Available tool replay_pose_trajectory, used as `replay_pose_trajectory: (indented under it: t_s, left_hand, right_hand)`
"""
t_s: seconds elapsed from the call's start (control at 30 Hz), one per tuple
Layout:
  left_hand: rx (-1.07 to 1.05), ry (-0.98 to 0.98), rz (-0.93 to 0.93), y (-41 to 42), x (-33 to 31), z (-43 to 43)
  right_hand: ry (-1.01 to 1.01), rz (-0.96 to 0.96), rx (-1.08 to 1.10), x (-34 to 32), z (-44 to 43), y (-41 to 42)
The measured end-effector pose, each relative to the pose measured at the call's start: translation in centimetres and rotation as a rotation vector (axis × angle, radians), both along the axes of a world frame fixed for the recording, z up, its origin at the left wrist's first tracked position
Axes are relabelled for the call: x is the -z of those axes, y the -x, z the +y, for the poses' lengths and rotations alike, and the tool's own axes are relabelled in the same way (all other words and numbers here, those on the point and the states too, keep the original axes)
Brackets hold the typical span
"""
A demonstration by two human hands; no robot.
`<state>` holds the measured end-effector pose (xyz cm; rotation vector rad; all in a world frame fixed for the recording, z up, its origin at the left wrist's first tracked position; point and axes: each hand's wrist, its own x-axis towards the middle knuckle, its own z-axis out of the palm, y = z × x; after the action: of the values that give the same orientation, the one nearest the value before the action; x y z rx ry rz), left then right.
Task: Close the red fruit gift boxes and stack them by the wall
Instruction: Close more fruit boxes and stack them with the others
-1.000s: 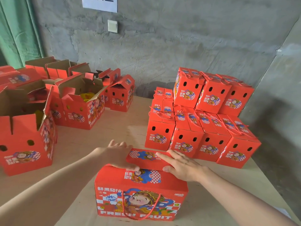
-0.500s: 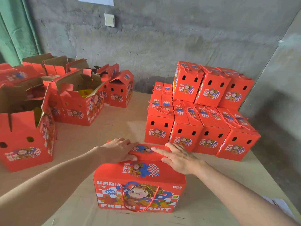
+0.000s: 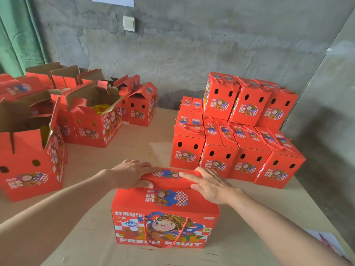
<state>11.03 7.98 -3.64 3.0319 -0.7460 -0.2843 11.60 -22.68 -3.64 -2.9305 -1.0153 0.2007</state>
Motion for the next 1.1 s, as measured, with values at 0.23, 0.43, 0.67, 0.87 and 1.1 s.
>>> replay_pose_trajectory:
  t_s: [0.23,0.43,0.67,0.87,1.1]
  left_hand:
    - [-0.061,0.074,0.037,0.6,0.5,1.2]
    - [-0.064,0.071,0.038,0.9,0.5,1.0]
    - [-0.06,0.07,0.031,0.8,0.5,1.3]
    - [-0.018,0.057,0.068,0.4,0.1,1.6]
    - [-0.071,0.081,0.017,0.5,0.9,1.2]
  right_hand:
    - [-0.033,-0.029,0.001,0.0,0.2,0.3]
    - [0.105,0.058,0.114,-1.1,3.5,0.2]
    - [0.109,0.052,-0.021,-1.2,5.4,0.0]
    - [0.167,0.055,-0.06,-1.6,5.6,-0.5]
    - [0.139,-0.014,-0.086,-1.0,5.5,-0.8]
